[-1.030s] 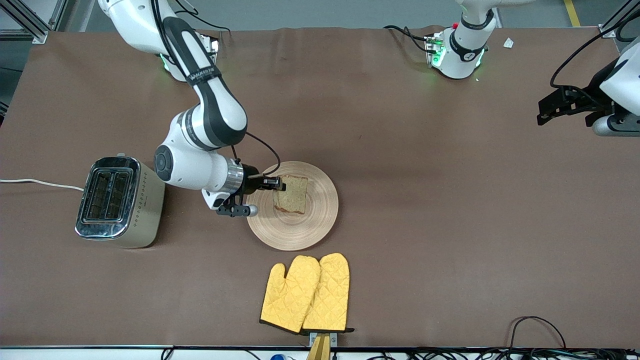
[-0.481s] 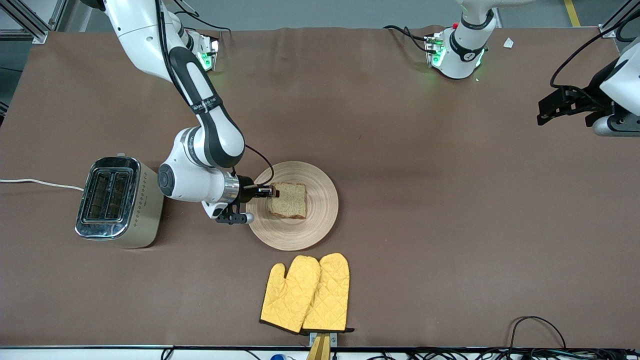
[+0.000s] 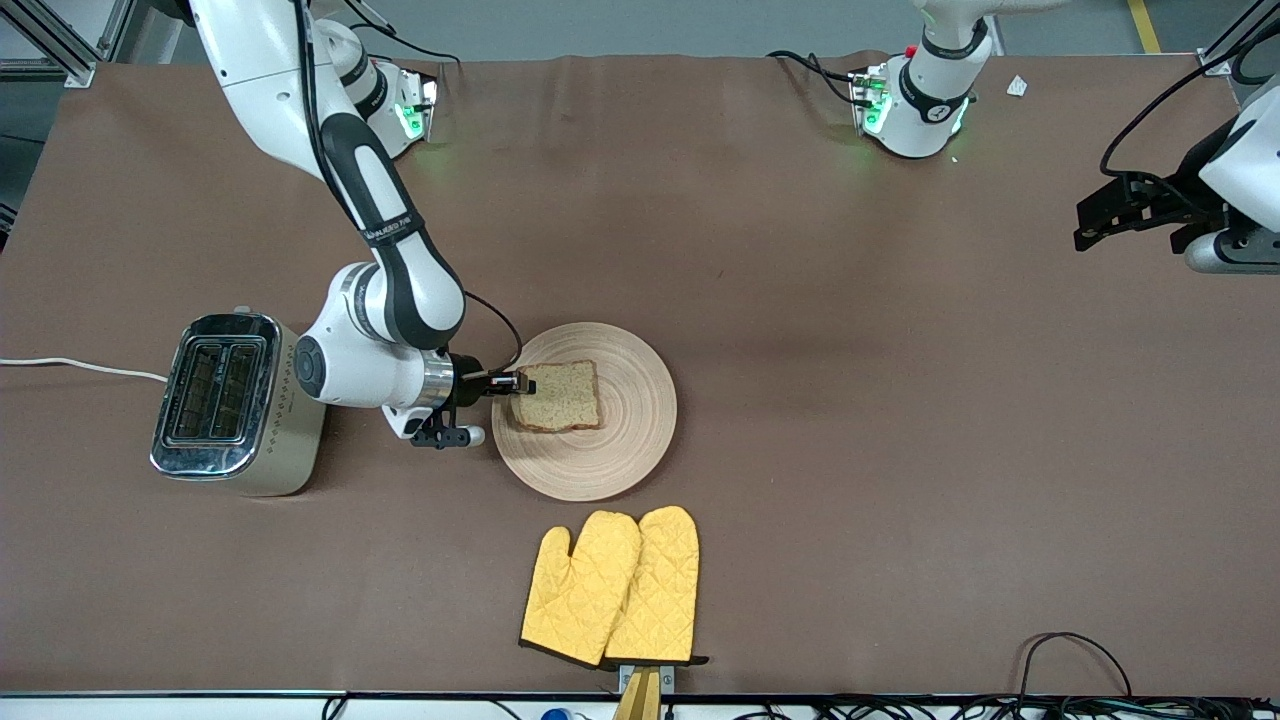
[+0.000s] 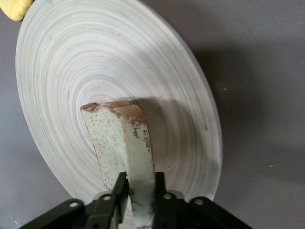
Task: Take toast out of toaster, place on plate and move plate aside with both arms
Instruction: 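Withdraw the right gripper while the left gripper reaches toward the plate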
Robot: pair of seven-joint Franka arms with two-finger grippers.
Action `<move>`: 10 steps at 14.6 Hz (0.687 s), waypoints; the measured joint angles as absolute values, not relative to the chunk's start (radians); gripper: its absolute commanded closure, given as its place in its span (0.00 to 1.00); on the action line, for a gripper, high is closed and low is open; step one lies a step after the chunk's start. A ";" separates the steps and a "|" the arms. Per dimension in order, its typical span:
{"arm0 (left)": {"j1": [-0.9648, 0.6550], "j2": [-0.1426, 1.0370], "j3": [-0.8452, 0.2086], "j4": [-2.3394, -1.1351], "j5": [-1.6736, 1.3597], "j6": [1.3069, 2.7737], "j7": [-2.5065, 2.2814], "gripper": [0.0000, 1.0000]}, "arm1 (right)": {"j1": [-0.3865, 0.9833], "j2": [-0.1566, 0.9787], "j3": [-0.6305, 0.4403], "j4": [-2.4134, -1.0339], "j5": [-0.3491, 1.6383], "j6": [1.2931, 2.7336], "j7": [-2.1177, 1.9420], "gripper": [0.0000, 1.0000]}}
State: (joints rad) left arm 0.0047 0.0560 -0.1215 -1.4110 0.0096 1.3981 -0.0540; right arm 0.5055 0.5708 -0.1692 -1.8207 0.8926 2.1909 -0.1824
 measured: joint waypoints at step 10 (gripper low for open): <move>0.002 0.056 -0.124 -1.411 -0.031 1.398 -0.054 0.00 | 0.461 0.448 -0.224 -1.819 0.580 2.137 -0.195 0.00</move>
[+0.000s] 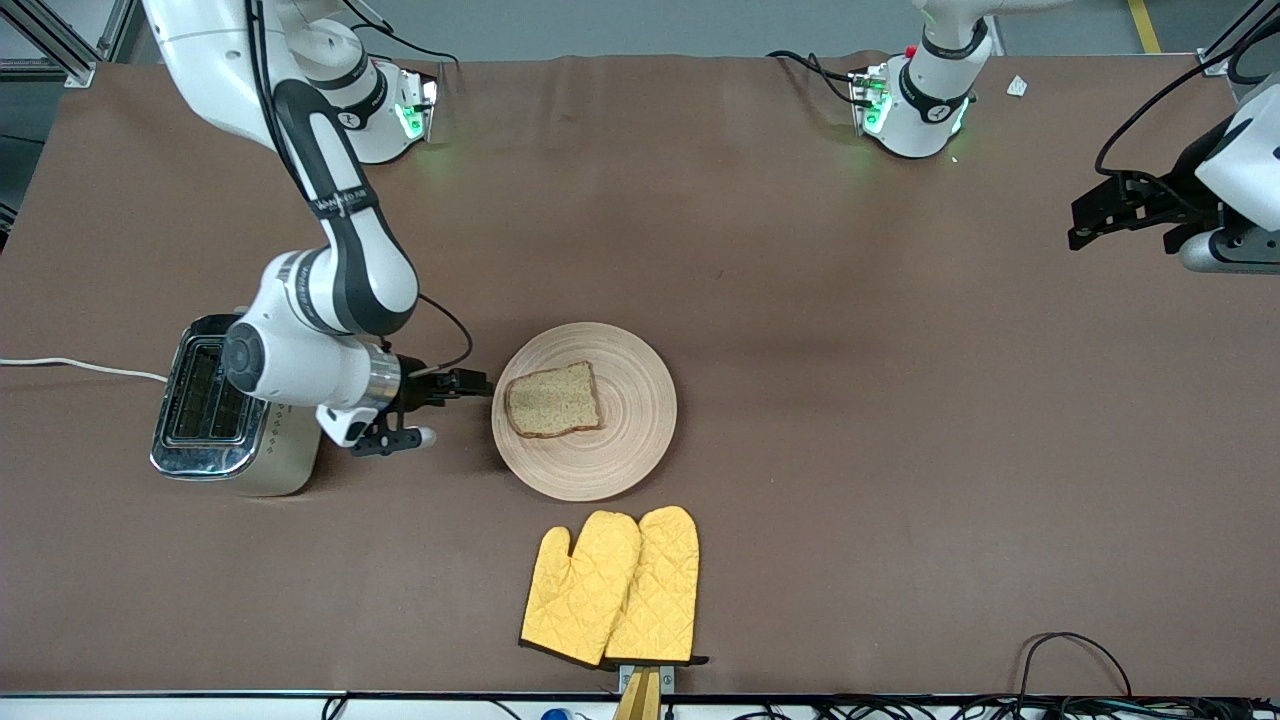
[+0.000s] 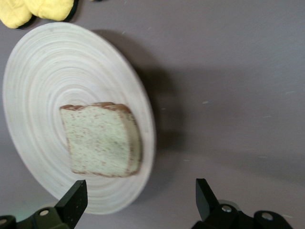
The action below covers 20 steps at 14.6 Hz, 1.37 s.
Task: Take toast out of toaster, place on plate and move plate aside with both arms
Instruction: 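Withdraw the right gripper while the left gripper reaches toward the plate, then grasp the wooden plate rim with the left gripper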
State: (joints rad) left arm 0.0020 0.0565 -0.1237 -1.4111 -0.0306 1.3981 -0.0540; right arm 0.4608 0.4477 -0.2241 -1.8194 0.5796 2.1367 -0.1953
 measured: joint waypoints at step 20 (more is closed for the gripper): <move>-0.035 0.752 -0.263 -1.491 -0.860 2.019 0.595 0.02 | 0.182 0.275 -0.443 -1.438 0.178 1.494 -0.209 0.00</move>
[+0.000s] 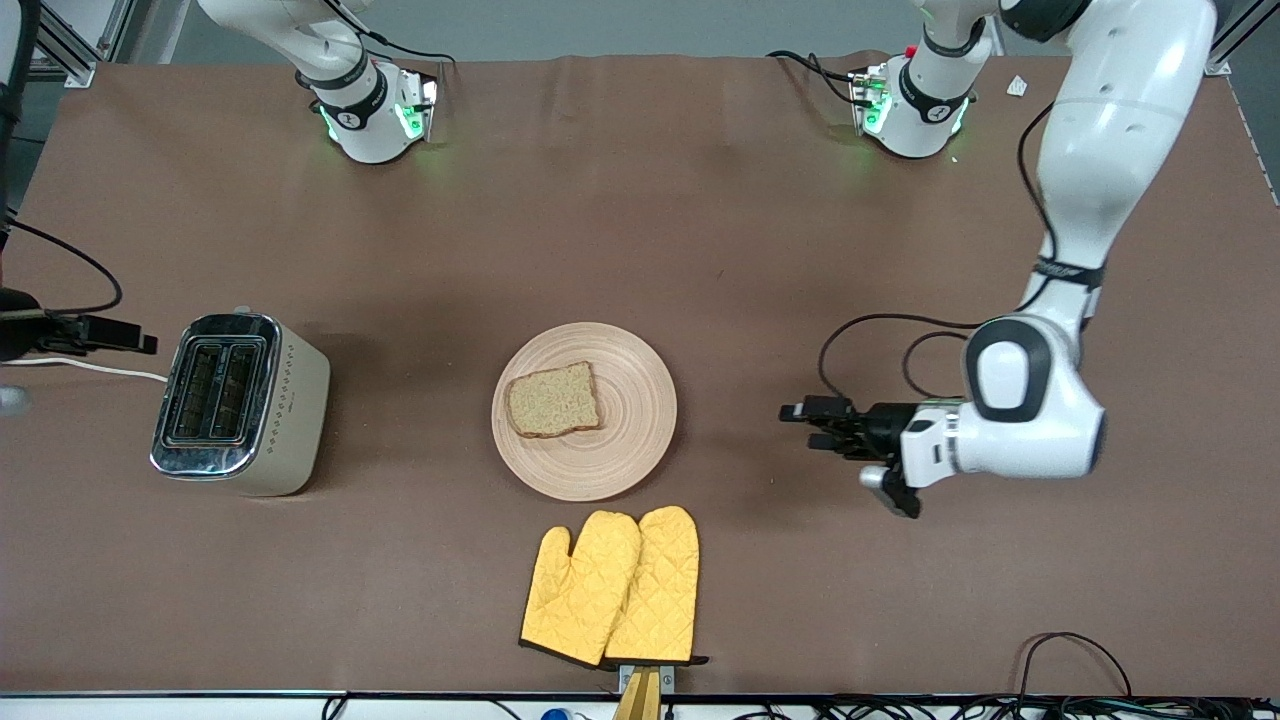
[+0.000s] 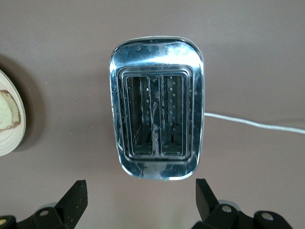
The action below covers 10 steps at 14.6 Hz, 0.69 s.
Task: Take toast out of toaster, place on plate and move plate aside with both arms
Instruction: 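Grasp the wooden plate rim with the left gripper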
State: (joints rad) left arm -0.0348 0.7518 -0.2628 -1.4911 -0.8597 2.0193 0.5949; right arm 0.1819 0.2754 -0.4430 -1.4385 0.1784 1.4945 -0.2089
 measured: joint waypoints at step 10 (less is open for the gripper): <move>-0.233 0.891 -0.285 -1.528 -1.120 2.252 0.602 0.36 | 0.288 0.133 -0.437 -1.425 0.098 1.419 -0.081 0.00</move>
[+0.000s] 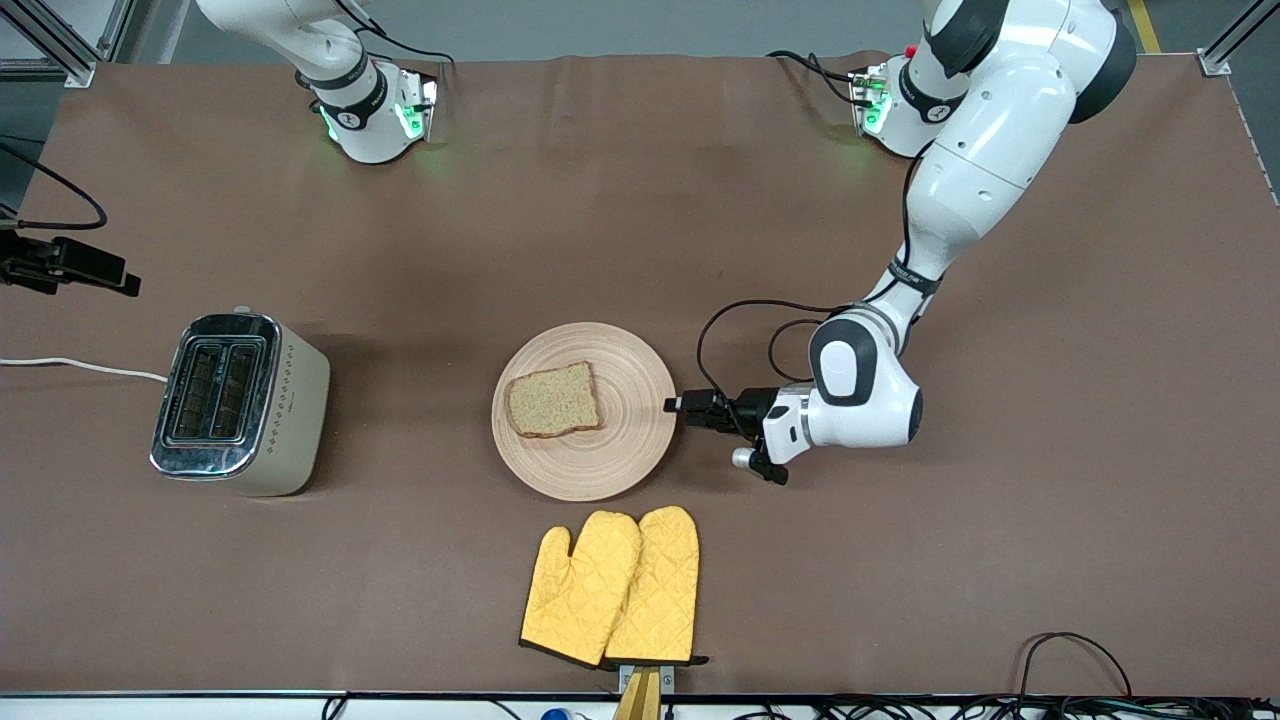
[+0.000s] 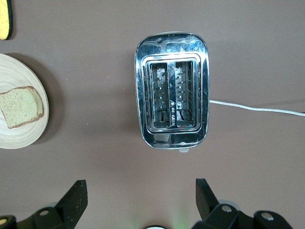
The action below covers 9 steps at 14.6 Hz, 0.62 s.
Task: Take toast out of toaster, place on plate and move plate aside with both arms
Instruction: 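Grasp the wooden plate rim with the left gripper, then slide the plate with toast away from the toaster with the left gripper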
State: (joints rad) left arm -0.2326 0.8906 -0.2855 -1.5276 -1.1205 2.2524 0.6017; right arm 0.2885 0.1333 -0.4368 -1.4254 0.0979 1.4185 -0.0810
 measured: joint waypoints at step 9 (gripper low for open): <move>-0.251 0.933 -0.286 -1.527 -1.124 2.252 0.602 0.78 | -0.068 0.100 -0.042 -1.427 0.080 1.410 -0.075 0.00</move>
State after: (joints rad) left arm -0.2508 0.9328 -0.2859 -1.5268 -1.1235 2.2520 0.6021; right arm -0.0682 0.0998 -0.0425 -1.4266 0.0798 1.4097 -0.0749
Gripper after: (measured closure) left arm 0.696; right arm 0.000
